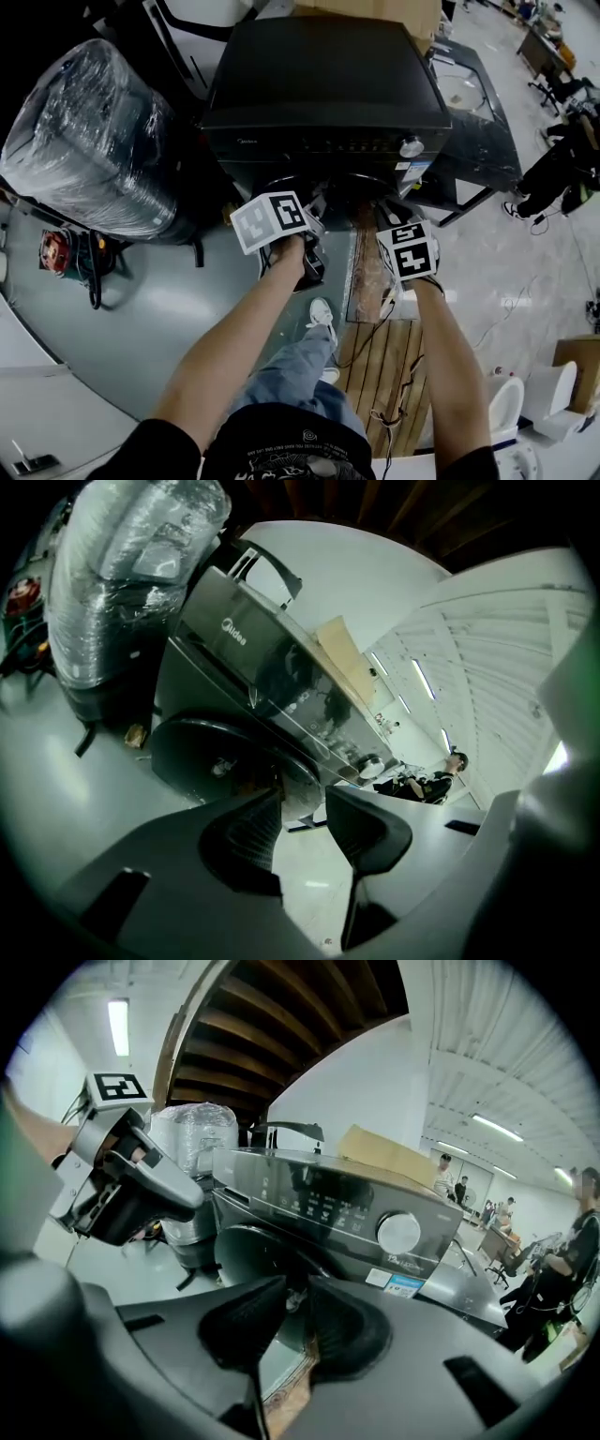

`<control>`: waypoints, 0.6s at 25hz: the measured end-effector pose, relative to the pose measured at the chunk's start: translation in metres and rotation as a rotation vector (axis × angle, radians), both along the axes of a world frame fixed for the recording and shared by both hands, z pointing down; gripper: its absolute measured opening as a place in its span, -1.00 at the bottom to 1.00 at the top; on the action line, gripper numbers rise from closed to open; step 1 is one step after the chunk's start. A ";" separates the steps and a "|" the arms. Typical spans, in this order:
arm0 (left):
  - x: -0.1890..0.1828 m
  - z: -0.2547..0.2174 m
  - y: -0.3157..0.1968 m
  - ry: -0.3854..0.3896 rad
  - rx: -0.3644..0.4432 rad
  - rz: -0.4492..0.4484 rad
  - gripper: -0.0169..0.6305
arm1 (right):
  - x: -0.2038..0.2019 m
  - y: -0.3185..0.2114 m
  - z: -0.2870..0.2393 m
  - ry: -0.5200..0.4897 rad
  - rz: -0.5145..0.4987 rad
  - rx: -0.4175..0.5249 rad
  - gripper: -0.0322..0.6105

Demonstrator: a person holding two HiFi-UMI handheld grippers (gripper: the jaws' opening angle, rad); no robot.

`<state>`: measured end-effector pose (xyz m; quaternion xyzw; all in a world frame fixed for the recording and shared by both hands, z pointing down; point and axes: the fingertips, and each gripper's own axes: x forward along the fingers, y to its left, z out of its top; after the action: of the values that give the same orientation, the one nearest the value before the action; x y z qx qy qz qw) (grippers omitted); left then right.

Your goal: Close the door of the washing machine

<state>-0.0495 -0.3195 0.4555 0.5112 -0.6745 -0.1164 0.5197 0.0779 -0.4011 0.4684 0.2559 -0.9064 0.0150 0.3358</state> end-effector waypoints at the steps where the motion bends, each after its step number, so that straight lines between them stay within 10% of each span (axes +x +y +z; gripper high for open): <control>1: 0.001 -0.007 0.006 -0.018 0.011 0.011 -0.45 | 0.001 0.006 -0.007 -0.005 0.002 0.005 -0.66; 15: 0.013 -0.086 0.082 -0.354 0.065 0.205 -0.50 | 0.011 0.080 -0.101 -0.171 0.059 -0.003 -0.72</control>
<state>-0.0367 -0.2374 0.3693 0.6061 -0.6958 0.0070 0.3853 0.0884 -0.3212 0.3674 0.2798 -0.9238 0.0478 0.2570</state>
